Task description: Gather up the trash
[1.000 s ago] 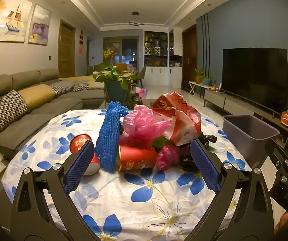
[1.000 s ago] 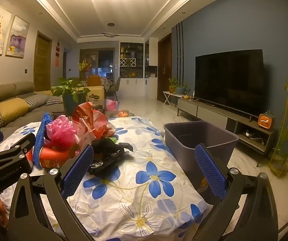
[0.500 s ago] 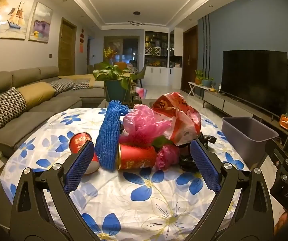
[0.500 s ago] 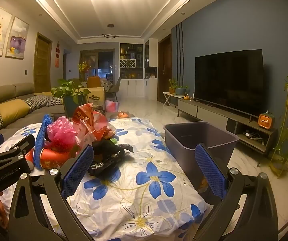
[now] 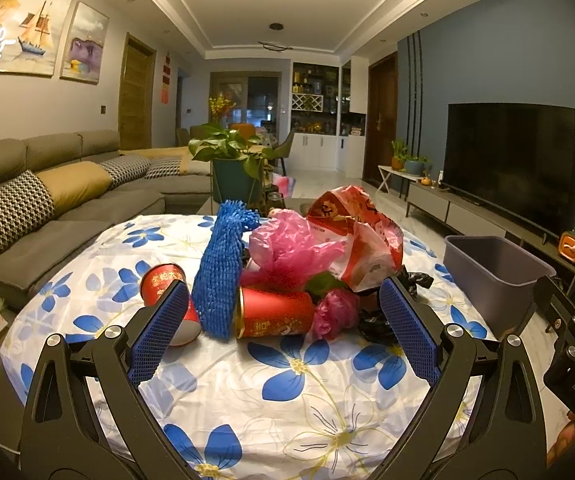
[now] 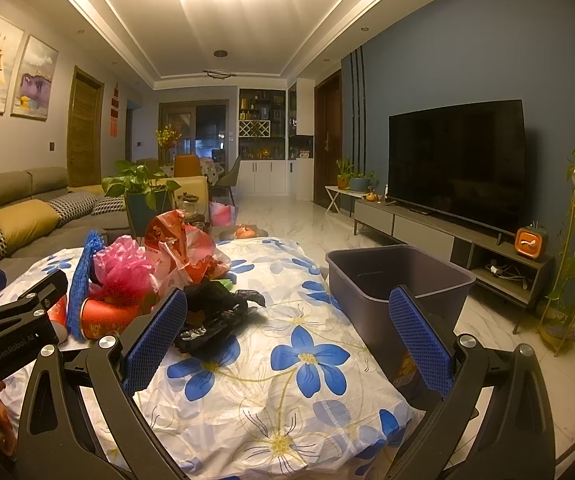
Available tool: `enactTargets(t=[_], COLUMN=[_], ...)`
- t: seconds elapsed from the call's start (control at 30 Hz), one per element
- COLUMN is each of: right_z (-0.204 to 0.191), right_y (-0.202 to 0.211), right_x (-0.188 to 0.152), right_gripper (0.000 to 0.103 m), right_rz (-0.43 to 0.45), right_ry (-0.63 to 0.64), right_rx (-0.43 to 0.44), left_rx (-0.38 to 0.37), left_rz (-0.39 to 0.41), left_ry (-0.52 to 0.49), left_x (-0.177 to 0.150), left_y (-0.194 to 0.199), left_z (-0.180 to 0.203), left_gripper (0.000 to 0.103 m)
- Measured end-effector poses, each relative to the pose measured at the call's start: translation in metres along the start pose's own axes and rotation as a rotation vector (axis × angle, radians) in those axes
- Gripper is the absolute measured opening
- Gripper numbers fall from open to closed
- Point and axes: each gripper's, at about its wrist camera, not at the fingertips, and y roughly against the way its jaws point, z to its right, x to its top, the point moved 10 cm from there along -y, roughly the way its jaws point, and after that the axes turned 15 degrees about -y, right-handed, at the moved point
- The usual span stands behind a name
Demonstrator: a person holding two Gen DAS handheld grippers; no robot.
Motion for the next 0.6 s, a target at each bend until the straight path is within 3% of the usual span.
enactTargets(t=[0.6], right_z=[0.0009], right_y=[0.0005], right_x=[0.0006], right_gripper=[0.098], right_rz=[0.004], right_ry=[-0.002], right_rx=[0.0], left_rx=[-0.001], left_rz=[-0.002], left_ry=[0.001], left_x=[0.0008], left_y=[-0.001], left_z=[0.0004], left_gripper=[0.095])
